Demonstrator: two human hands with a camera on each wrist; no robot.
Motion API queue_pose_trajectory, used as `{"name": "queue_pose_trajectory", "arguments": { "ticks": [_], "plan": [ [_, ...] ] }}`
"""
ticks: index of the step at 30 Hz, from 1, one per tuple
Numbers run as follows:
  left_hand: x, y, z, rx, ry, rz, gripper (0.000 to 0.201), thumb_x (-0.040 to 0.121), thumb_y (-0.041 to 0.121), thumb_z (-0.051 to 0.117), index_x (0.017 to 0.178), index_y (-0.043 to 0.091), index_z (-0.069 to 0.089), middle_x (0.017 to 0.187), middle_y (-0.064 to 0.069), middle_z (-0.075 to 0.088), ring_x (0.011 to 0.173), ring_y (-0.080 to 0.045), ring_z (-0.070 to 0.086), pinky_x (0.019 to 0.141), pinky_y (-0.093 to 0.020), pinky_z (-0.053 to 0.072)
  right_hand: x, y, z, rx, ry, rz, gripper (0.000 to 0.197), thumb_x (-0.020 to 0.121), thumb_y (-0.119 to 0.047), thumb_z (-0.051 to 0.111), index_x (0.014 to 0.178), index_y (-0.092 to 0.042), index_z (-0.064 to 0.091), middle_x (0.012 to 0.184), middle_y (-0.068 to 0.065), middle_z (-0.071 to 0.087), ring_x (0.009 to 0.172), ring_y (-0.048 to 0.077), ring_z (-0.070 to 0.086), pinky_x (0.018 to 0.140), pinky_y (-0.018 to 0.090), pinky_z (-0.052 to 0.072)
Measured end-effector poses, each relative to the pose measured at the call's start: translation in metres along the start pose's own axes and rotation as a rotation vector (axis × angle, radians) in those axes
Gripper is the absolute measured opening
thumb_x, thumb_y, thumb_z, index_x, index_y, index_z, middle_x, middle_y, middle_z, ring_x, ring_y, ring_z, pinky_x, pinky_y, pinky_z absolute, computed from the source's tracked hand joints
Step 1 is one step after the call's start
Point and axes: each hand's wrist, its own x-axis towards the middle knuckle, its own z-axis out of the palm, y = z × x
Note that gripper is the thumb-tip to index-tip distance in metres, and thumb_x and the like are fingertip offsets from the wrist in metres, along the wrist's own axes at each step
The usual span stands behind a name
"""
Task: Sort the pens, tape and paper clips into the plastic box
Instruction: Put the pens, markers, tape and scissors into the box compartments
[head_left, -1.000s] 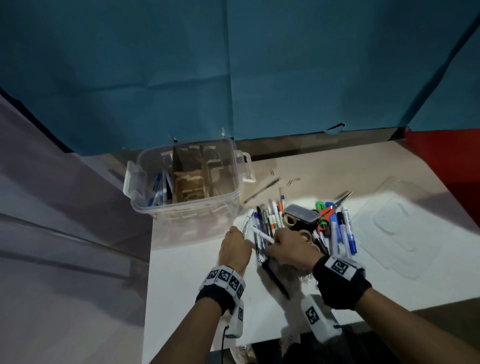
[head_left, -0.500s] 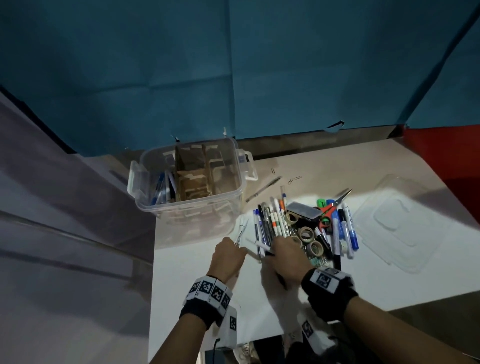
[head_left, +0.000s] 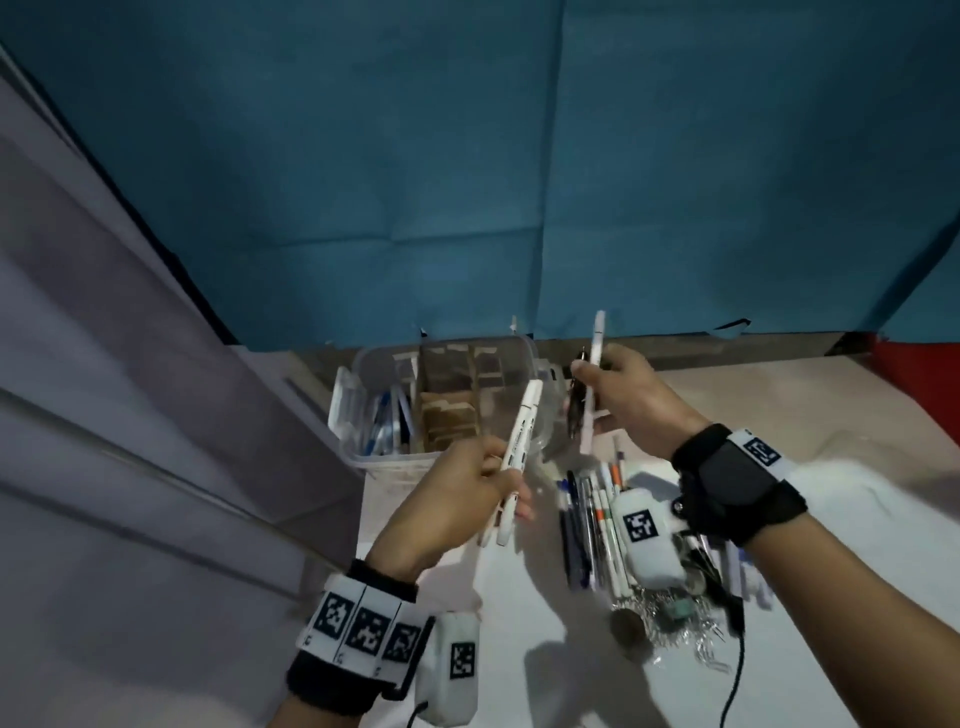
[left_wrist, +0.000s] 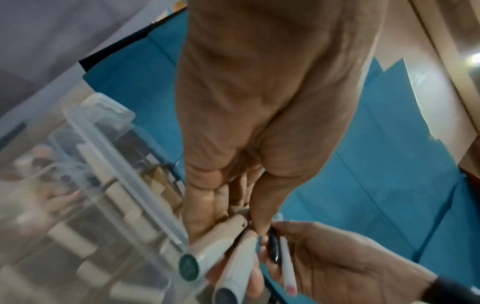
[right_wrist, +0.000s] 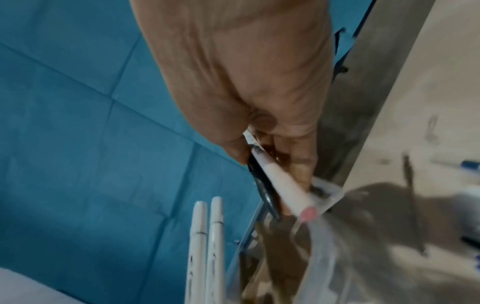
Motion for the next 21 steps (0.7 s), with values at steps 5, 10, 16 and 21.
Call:
{"name": "queue_pose_trajectory", "arguments": {
  "ticks": [5,10,16,21],
  "plan": [
    [0.034,-0.001,-0.070,0.062,0.348,-0.041,0.011,0.092,0.003,0.065,0.103,0.002,0.066,0.089,-0.013,0.075,0.075,-0.024,0.076,0.077,-0.042,0.062,0.032,-0.026,0.072,0.007,-0.183,-0.013,0.010,0.096,-0.003,0.057,0.105,-0.003,0.060,0.088,0.019,0.062,0.076,0.033,0.064,0.069,0.051,0.061],
    [0.069,-0.017,-0.120,0.378,0.593,-0.128,0.015,0.089,0.003,0.060,0.087,0.010,0.072,0.089,-0.005,0.068,0.084,-0.022,0.066,0.073,-0.024,0.047,0.059,-0.046,0.150,-0.062,-0.228,-0.019,0.008,0.094,-0.010,0.062,0.097,-0.003,0.061,0.082,0.016,0.061,0.066,0.028,0.062,0.067,0.049,0.061],
    [0.073,-0.028,-0.127,0.635,0.513,-0.181,0.027,0.089,0.002,0.051,0.106,0.001,0.072,0.119,-0.018,0.064,0.111,-0.032,0.061,0.088,-0.030,0.048,0.066,-0.038,0.153,-0.401,-0.351,-0.001,0.026,0.097,-0.018,0.058,0.108,0.004,0.065,0.096,0.021,0.070,0.085,0.031,0.070,0.081,0.043,0.061],
    [0.059,-0.012,-0.116,0.579,0.457,-0.064,0.022,0.090,0.003,0.055,0.094,0.009,0.076,0.094,-0.013,0.075,0.090,-0.028,0.071,0.083,-0.036,0.058,0.058,-0.038,0.091,-0.244,-0.320,-0.044,0.022,0.095,-0.013,0.062,0.108,0.005,0.064,0.089,0.023,0.070,0.076,0.031,0.069,0.083,0.048,0.060]
  ]
}}
